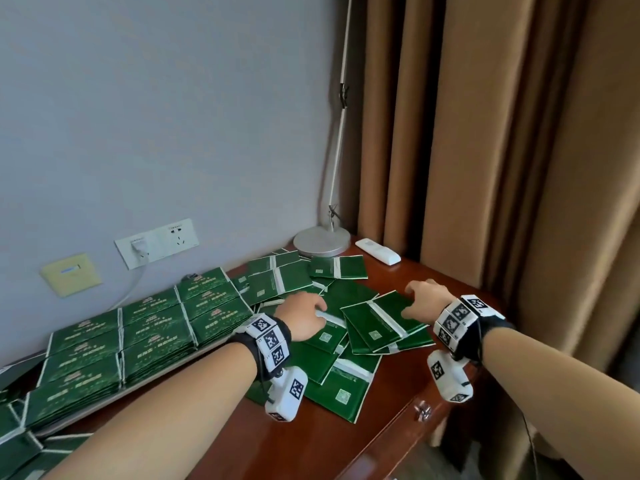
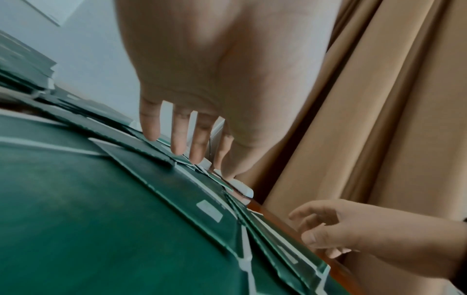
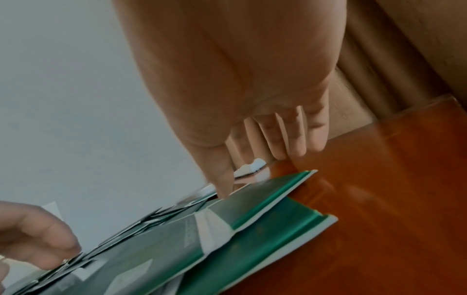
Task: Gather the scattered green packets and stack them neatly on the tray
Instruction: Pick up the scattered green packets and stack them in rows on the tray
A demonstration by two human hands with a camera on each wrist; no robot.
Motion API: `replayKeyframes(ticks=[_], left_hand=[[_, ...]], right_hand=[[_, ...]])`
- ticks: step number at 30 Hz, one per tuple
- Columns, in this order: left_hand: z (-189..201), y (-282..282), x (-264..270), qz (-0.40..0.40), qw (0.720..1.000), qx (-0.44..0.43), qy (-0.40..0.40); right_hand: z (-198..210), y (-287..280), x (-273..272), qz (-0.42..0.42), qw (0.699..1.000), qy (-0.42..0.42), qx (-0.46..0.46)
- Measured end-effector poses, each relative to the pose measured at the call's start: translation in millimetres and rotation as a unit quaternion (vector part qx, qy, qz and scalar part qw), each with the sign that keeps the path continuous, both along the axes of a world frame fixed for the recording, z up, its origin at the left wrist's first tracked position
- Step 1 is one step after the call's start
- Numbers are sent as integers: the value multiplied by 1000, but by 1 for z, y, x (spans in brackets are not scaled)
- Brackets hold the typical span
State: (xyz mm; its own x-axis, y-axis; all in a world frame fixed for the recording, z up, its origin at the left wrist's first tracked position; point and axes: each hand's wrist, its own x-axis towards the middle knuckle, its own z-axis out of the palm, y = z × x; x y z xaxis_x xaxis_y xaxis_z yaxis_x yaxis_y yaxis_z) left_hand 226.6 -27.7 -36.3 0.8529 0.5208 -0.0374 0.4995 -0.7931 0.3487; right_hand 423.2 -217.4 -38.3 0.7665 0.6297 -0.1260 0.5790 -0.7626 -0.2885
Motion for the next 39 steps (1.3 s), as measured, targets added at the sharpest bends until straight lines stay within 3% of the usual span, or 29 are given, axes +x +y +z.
replayKeyframes(ticks=[11, 20, 25, 31, 39], left_hand=[[-4, 6, 8, -17, 1000, -5, -1], [-4, -5, 25, -36, 999, -17, 3], [-7, -13, 36, -40, 999, -27, 5], [-9, -20, 43, -37, 999, -22, 23], [-9, -33, 43, -16, 996, 22, 82]], right_hand=[[-9, 16, 5, -7, 999, 17, -28], [3, 11, 24, -16, 998, 15, 58], [11, 4, 24, 33, 994, -21, 101], [1, 3, 10, 133, 991, 2, 22], [-13, 3, 19, 100, 994, 4, -49]])
